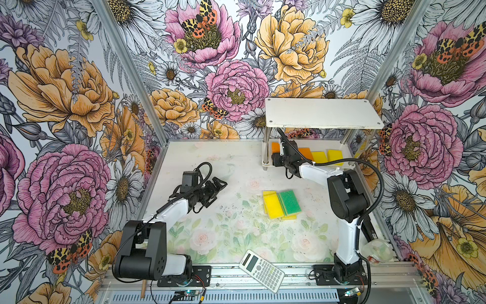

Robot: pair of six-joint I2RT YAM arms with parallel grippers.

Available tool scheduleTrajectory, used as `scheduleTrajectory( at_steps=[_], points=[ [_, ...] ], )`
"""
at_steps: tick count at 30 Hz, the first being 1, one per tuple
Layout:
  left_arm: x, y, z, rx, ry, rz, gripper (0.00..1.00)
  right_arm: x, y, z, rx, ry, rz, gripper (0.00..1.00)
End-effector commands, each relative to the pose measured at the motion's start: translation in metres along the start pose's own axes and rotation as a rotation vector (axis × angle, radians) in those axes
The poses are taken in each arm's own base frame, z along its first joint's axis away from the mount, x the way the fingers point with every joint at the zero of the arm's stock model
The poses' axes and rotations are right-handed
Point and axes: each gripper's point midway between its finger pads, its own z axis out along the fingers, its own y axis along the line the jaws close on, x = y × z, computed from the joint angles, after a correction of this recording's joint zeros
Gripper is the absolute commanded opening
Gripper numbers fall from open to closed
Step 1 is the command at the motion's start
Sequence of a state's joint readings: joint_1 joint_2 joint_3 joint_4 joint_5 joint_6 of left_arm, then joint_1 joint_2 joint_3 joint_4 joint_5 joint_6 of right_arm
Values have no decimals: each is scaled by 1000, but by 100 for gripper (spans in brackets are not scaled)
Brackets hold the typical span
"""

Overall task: Arrange cleaning sponges on a shelf
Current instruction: Place the cleaning sponge at the shelf.

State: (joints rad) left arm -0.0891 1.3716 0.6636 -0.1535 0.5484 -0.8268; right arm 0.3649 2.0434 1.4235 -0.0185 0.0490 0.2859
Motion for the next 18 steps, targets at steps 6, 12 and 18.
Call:
scheduleTrajectory(
  at_steps=[6, 12, 18],
  points=[
    [0, -1, -4, 15, -4, 24, 99, -10, -2, -1, 15, -23, 0, 67],
    [0, 0, -3, 13, -1, 22, 99, -16, 0, -7, 0, -42, 14, 70],
    [-2, -3, -3, 18, -3, 22, 99, -23, 2, -16, -10, -60, 23, 74]
  ],
)
